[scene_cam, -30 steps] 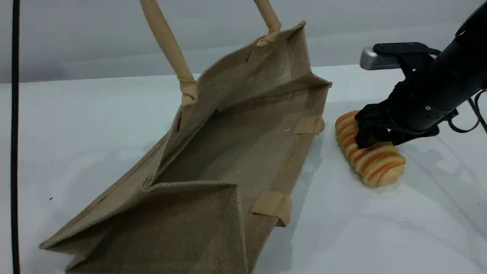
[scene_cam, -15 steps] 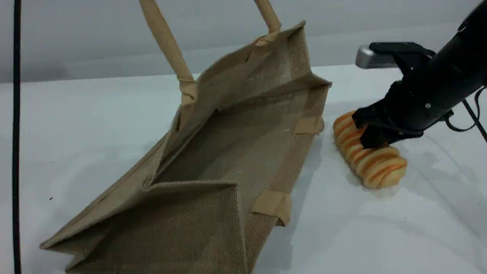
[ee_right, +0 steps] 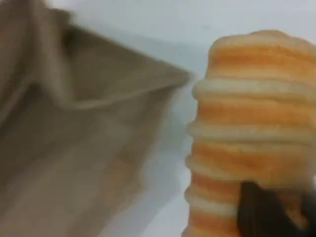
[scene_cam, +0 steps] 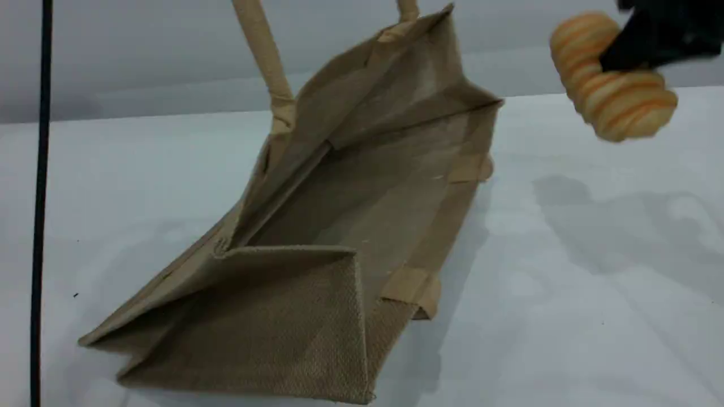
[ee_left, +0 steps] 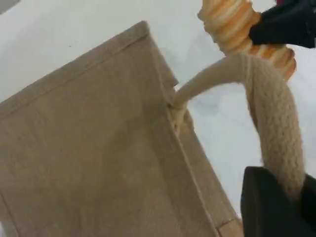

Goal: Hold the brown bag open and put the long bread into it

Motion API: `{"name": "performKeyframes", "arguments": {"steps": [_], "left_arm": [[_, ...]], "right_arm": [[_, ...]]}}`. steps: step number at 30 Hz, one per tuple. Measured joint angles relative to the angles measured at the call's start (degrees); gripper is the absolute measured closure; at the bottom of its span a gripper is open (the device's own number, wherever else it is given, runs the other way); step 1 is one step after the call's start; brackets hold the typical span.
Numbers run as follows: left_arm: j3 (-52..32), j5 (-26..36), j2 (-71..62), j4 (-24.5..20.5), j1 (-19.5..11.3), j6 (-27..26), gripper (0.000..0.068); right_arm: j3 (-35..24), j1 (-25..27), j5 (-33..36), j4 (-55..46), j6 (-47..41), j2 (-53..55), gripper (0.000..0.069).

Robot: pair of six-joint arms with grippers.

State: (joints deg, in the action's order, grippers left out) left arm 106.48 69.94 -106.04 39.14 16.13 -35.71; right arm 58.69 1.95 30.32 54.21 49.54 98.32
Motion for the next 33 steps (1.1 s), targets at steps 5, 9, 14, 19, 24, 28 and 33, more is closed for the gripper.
{"name": "performKeyframes", "arguments": {"steps": [5,9,14,19,24,28,33], "left_arm": [[0.00,-0.13,0.00,2.95,1.83,-1.83,0.0593],[0.00,-0.07,0.00,2.95,2.90,-3.28,0.0593],[0.00,-0.02,-0.05,2.83,2.90,-3.23,0.0593],[0.02,-0.02,-0.11,1.96,2.90,-3.11,0.0593],[0.02,-0.02,-0.11,1.16,2.85,-3.06,0.0593],[0.02,-0.02,-0.11,1.34,2.85,-3.06,0.0593],[0.02,-0.02,-0.11,1.34,2.85,-3.06,0.0593]], "right_arm": [[-0.04,-0.29,8.45,-1.19,-0.55,-6.26,0.0636],[-0.04,-0.29,13.98,-1.62,-0.74,-8.65,0.0636],[-0.04,-0.29,20.06,-2.14,-2.17,-8.84,0.0636],[-0.04,-0.29,24.50,-2.09,-2.63,-8.84,0.0637],[-1.93,-1.21,26.26,-1.95,-2.63,-8.84,0.0642],[-6.89,-4.89,20.76,0.31,-2.62,-8.97,0.0643],[-9.95,-12.60,10.49,5.67,-2.62,-8.97,0.0643]]}}
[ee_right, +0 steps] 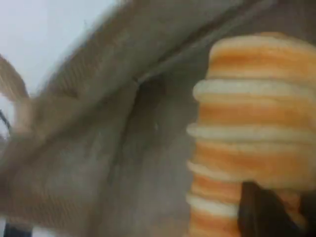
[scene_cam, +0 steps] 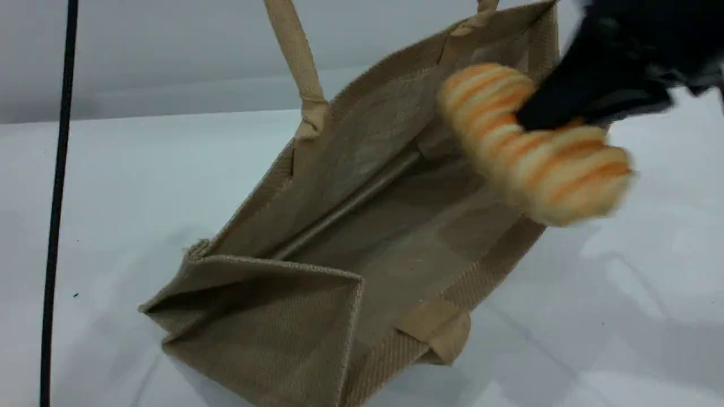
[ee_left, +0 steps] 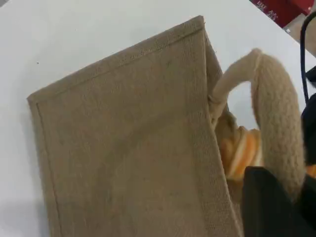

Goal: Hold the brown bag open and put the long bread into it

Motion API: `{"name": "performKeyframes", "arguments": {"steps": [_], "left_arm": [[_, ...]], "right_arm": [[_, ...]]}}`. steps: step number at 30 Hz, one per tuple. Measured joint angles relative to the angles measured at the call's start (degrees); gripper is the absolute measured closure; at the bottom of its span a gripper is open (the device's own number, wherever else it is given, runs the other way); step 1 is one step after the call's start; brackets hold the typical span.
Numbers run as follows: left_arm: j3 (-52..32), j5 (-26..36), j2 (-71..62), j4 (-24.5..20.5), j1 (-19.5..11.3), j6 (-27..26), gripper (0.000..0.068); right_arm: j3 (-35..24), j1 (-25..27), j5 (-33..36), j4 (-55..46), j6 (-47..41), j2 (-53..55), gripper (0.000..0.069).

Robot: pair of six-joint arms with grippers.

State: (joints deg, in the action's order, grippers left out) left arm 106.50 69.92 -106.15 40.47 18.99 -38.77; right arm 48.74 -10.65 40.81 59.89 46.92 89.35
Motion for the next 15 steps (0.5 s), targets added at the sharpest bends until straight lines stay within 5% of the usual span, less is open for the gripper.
{"name": "performKeyframes", "arguments": {"steps": [7,15], "left_arm": [[0.00,0.00,0.05,0.28,0.00,0.20,0.0593],[0.00,0.05,0.09,2.11,0.00,0.24,0.0593]], "right_arm": [[0.06,-10.26,-14.36,4.29,0.05,3.22,0.0643],[0.50,-11.15,-22.01,12.11,1.55,10.05,0.0643]]}}
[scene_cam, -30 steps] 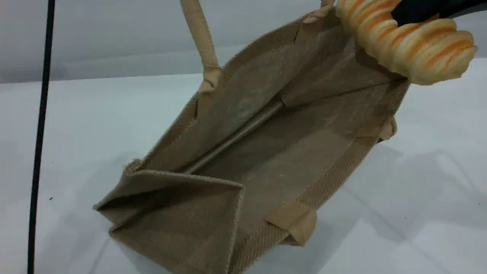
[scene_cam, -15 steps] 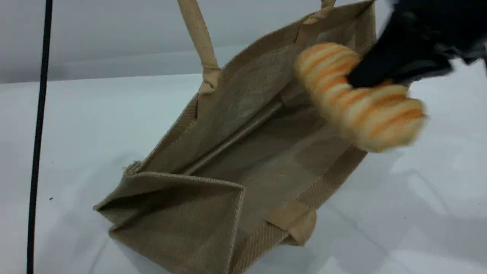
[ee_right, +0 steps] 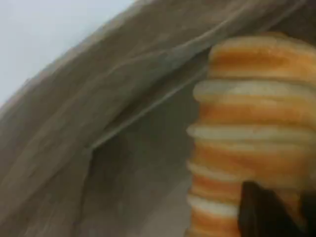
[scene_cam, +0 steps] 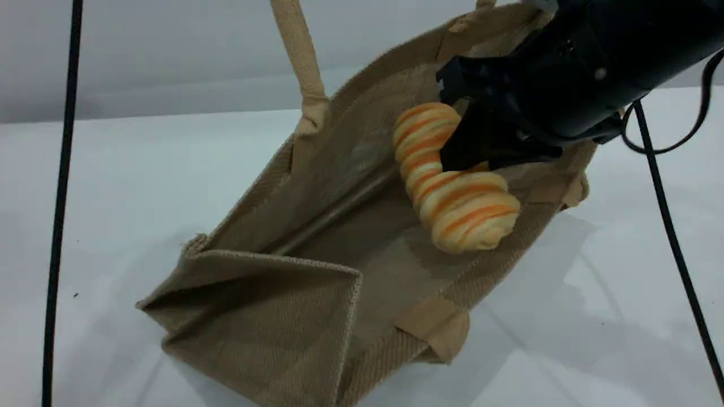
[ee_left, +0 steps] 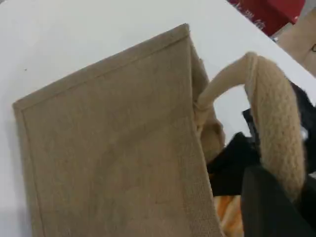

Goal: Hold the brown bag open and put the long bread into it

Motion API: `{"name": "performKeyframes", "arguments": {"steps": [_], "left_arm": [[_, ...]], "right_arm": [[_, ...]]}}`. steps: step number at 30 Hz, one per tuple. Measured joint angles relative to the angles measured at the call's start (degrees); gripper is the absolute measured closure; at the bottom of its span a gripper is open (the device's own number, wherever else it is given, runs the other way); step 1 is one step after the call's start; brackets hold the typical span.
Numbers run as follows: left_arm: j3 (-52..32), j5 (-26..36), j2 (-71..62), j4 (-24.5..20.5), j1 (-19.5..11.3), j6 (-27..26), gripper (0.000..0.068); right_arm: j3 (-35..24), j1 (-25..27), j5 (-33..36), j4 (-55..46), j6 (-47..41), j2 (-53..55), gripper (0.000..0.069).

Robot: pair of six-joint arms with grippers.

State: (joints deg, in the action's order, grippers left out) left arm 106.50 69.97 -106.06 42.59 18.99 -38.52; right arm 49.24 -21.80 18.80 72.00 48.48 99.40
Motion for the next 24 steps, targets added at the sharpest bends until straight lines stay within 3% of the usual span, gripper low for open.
{"name": "performKeyframes", "arguments": {"steps": [5,15,18,24], "left_arm": [[0.00,0.00,0.00,0.26,0.00,0.00,0.0593],[0.00,0.00,0.00,1.07,0.05,0.00,0.0593],[0.00,0.00,0.00,0.96,0.05,0.00,0.0593],[0.00,0.00,0.00,0.96,0.05,0.00,0.0593]], "right_arm": [[2.00,0.00,-3.69,4.01,0.47,2.35,0.0645],[5.55,-1.13,-1.96,3.93,2.64,6.46,0.0622],[5.55,-1.13,-2.81,3.93,4.28,6.46,0.0557],[5.55,-1.13,-1.19,4.63,5.95,5.73,0.0288]]}}
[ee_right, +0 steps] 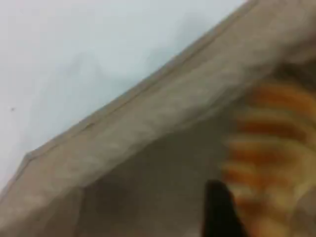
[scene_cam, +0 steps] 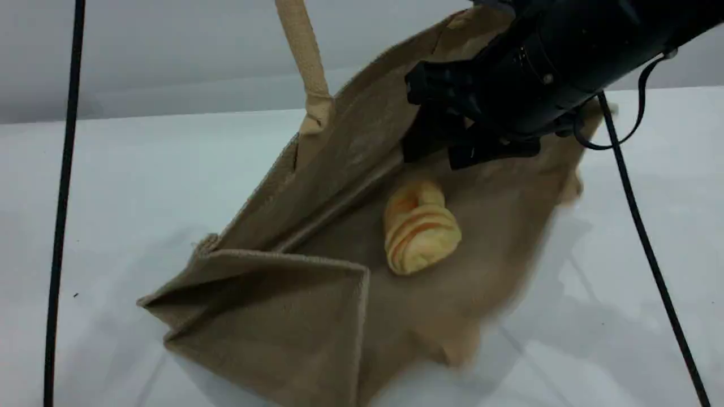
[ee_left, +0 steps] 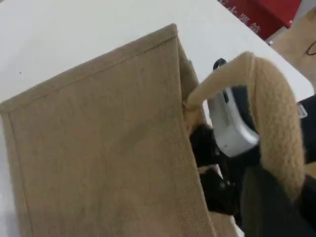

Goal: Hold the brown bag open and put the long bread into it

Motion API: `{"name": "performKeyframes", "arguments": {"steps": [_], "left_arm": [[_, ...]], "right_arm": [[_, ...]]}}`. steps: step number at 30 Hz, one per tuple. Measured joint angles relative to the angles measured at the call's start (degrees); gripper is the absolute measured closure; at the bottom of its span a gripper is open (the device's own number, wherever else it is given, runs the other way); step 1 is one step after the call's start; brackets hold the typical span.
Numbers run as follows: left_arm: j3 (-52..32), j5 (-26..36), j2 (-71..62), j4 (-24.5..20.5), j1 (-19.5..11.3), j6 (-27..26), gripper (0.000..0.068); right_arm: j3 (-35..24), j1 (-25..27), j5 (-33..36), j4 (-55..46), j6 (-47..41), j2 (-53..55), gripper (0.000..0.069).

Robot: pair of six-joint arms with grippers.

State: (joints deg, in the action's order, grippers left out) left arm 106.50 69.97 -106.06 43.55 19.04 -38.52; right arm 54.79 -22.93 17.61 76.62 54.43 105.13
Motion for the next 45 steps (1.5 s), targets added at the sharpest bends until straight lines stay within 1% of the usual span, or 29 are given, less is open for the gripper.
{"name": "performKeyframes", "arguments": {"steps": [3,5,7,11,16,21,26,30,35,37,41,45], "left_arm": [[0.00,0.00,0.00,-0.07,0.00,0.00,0.0593],[0.00,0.00,0.00,-0.14,0.00,0.00,0.0593],[0.00,0.00,0.00,-0.27,0.00,0.00,0.0593],[0.00,0.00,-0.18,-1.43,0.00,0.00,0.0593],[0.00,0.00,-0.95,-1.75,0.00,-0.46,0.0593],[-0.05,0.00,-3.39,-1.51,0.06,-0.57,0.0593],[-0.05,-0.19,-7.52,-1.45,0.67,-0.06,0.0593],[-0.05,-0.93,-11.36,-2.78,2.61,0.01,0.0593],[-0.05,-4.18,-16.28,-7.90,5.55,1.21,0.0591],[-0.05,-4.85,-18.44,-9.01,6.68,2.10,0.0587],[-0.10,-5.34,-23.22,-8.92,8.87,2.72,0.0576],[-0.10,-7.27,-27.63,-9.29,11.52,3.30,0.0553]], "right_arm": [[0.00,0.06,2.08,-0.06,1.42,-1.12,0.0194],[0.00,0.06,3.64,-0.60,1.57,-2.71,0.0167],[-0.06,0.06,5.74,-2.26,1.62,-4.85,0.0157],[-0.06,0.06,7.87,-8.52,-1.33,-10.70,0.0155],[-0.06,0.17,9.55,-19.51,-9.56,-18.96,0.0181],[-0.09,0.17,14.09,-33.00,-21.17,-27.46,0.0206],[-0.12,0.17,20.48,-48.91,-34.24,-36.31,0.0211],[-0.12,0.17,25.75,-60.23,-43.63,-43.32,0.0213],[-0.07,0.17,33.06,-70.15,-51.45,-51.77,0.0213],[-0.07,0.17,36.45,-72.81,-53.45,-55.33,0.0213],[-0.07,0.17,42.73,-77.57,-57.05,-62.24,0.0213],[-0.07,0.17,47.26,-82.17,-59.89,-68.69,0.0213]]}}
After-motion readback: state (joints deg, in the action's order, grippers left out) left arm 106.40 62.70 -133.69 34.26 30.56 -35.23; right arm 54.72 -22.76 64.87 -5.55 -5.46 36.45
